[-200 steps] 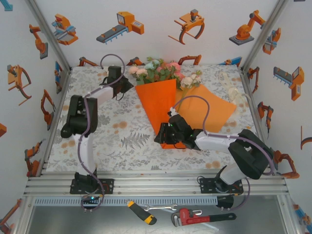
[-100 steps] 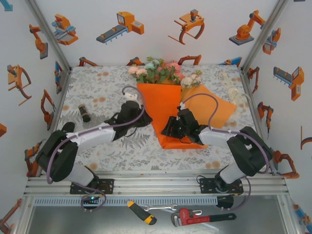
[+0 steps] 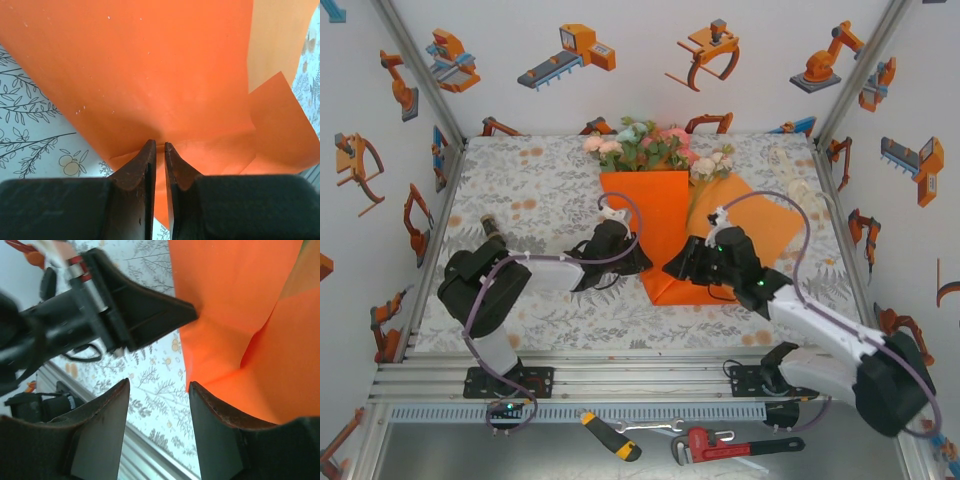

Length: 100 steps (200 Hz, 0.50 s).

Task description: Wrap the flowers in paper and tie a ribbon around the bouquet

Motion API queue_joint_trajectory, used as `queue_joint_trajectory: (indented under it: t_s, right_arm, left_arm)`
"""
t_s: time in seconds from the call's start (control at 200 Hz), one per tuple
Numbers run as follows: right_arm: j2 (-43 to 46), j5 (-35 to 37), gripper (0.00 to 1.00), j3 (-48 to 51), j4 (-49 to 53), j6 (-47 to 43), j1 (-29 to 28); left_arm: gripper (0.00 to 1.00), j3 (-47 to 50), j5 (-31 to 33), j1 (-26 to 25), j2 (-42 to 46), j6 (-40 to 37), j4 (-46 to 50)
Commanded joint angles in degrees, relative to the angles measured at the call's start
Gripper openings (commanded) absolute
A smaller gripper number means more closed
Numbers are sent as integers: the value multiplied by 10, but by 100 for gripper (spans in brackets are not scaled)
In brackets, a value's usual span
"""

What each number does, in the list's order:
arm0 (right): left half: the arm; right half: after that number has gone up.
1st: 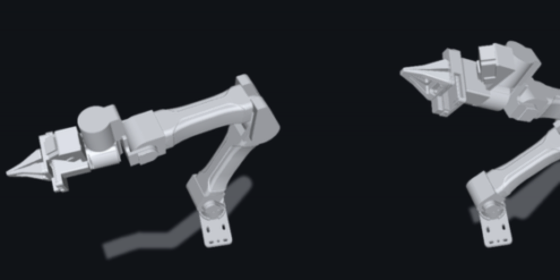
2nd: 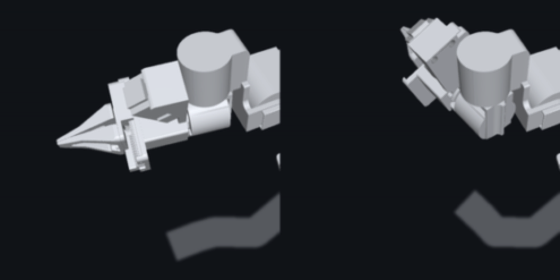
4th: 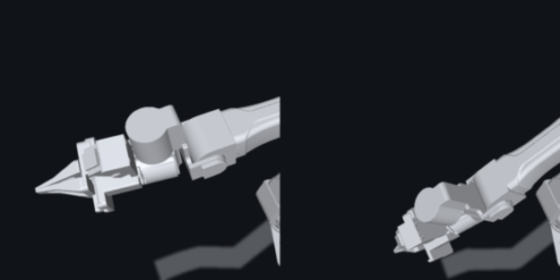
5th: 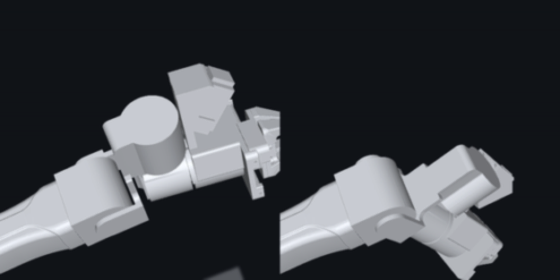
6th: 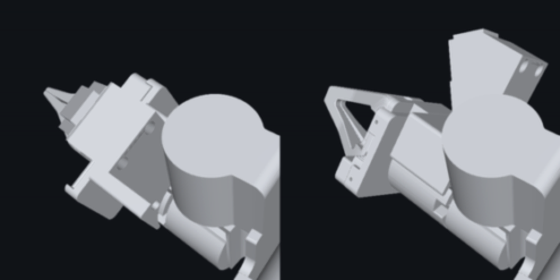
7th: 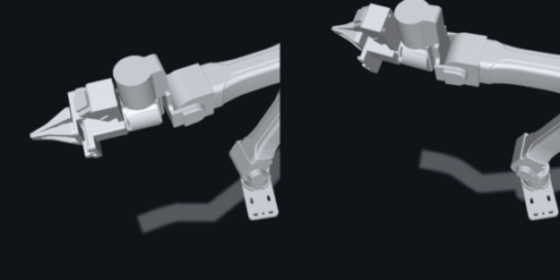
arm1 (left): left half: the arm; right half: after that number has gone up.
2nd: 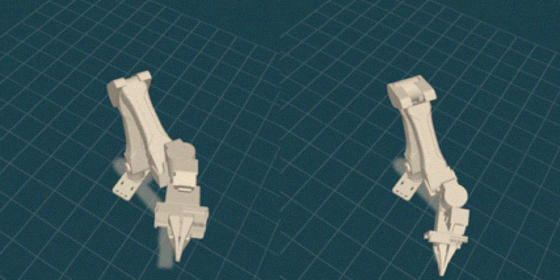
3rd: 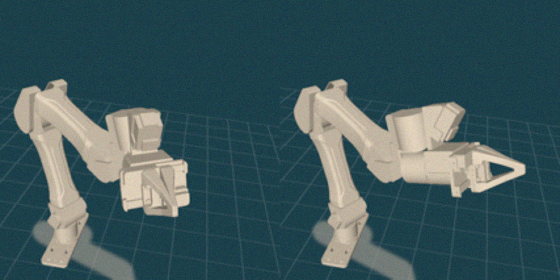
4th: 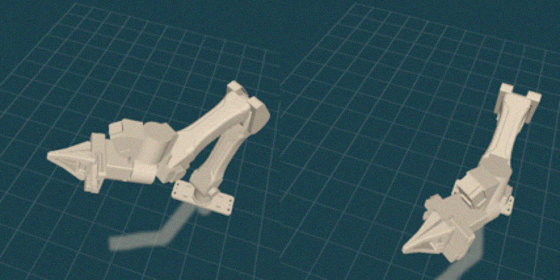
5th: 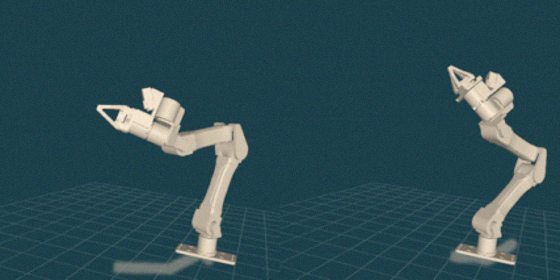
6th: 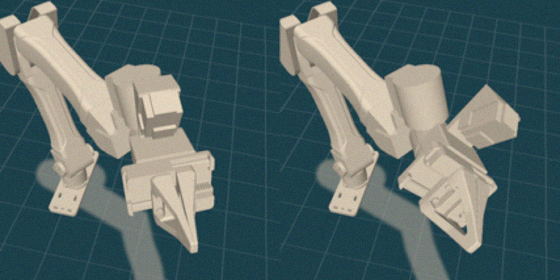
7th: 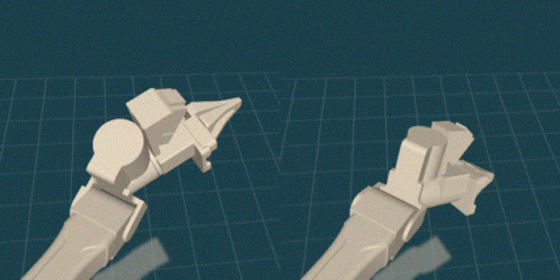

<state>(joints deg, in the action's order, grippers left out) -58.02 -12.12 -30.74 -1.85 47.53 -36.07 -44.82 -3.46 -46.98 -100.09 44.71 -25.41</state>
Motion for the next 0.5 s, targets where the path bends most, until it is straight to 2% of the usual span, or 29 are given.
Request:
queue_joint_trajectory:
  t_s: [0.0,0.085,0.165,0.31,0.496]
  right_arm:
    - [81,18,49,44,104,37,0]
    - [133,23,46,73,142,73,0]
    - [146,23,39,90,162,89,0]
    - [96,54,21,99,138,82,1]
    - [-7,110,19,90,44,43,14]
  left_arm:
    - [18,-12,7,-1,-4,20,-25]
    - [18,-12,10,-1,-3,19,-18]
    - [18,-7,10,-1,0,21,-22]
    - [18,0,8,-2,7,23,-29]
    - [18,17,6,-2,23,21,-34]
